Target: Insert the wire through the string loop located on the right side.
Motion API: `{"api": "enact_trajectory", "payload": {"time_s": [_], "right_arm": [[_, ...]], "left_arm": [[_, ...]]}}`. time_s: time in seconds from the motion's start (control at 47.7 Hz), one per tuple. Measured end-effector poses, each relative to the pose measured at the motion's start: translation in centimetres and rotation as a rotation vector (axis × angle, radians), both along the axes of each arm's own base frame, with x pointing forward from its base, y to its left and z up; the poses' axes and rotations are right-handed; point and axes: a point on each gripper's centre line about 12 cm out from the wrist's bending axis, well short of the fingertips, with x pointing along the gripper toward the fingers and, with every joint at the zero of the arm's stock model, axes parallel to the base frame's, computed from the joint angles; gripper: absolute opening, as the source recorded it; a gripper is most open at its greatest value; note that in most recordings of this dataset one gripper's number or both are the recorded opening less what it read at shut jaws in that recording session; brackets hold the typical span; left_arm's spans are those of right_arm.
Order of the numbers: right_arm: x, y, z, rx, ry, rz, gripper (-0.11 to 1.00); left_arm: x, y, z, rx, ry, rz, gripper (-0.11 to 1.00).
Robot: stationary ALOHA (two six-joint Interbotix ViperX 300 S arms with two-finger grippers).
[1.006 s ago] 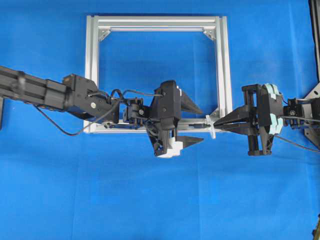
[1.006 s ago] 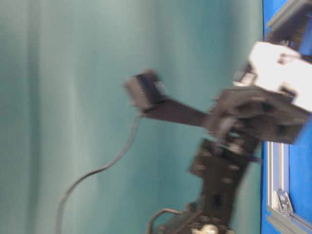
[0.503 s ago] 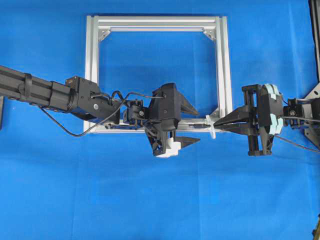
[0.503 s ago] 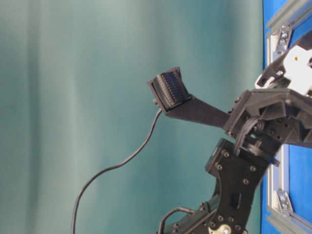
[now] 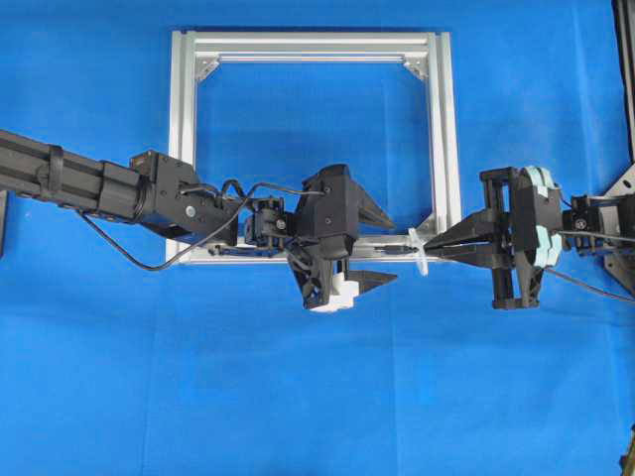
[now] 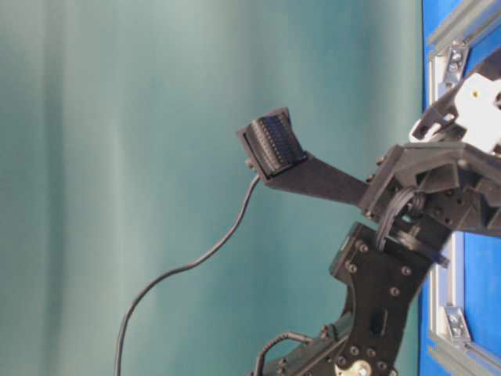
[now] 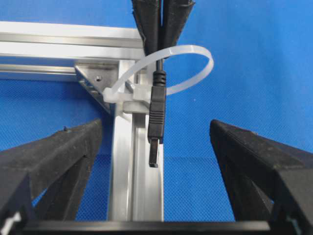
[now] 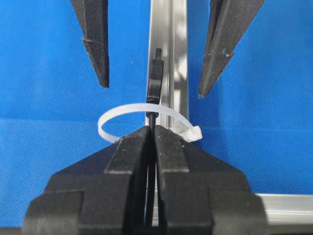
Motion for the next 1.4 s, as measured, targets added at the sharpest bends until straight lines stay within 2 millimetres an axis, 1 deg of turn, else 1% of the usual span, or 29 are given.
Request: {"api": "enact_trajectory", "payload": {"time_s": [0.419,0.524,0.545,0.587,0.713,0.734,0.776,0.817,1.341,1.404], "right_arm": [[0.0,-0.03,0.0,-0.001,0.0,0.0,-0.04],[0.0,-0.04,0.0,0.0,0.0,-0.002,-0.04],[0.0,-0.03,0.0,-0.001,0.0,0.0,-0.04],[0.0,0.0,0.0,0.0,0.0,0.0,-0.04],[0.0,0.01,0.0,-0.001,0.0,0.001,-0.04],[0.01,-0.04,0.04,0.0,-0.002,-0.002,-0.04],[0.0,0.01,0.0,-0.001,0.0,0.001,-0.04],[0.0,-0.04,0.02,0.0,0.0,-0.001,-0.04],[-0.04,0.02,-0.04,-0.002,0.006,0.003,-0.04],[-0.02,0.03,-0.09,0.001,0.011,0.002,-0.02]], "left_arm": [[0.05,-0.01,0.06,0.002,-0.003,-0.002,0.86],[0.05,-0.01,0.06,0.002,-0.003,-0.002,0.81],[0.05,-0.01,0.06,0.002,-0.003,-0.002,0.79],[0.1,-0.01,0.13,0.002,-0.006,-0.002,0.71],[0.41,-0.02,0.51,0.002,-0.029,-0.001,0.34],[0.42,-0.02,0.53,0.005,-0.031,-0.002,0.26],[0.42,-0.01,0.54,0.005,-0.032,-0.002,0.15],[0.42,-0.01,0.54,0.005,-0.032,-0.002,0.08],[0.42,-0.09,0.54,0.005,-0.032,-0.003,0.08],[0.46,-0.09,0.51,0.005,-0.032,-0.003,0.08]]}}
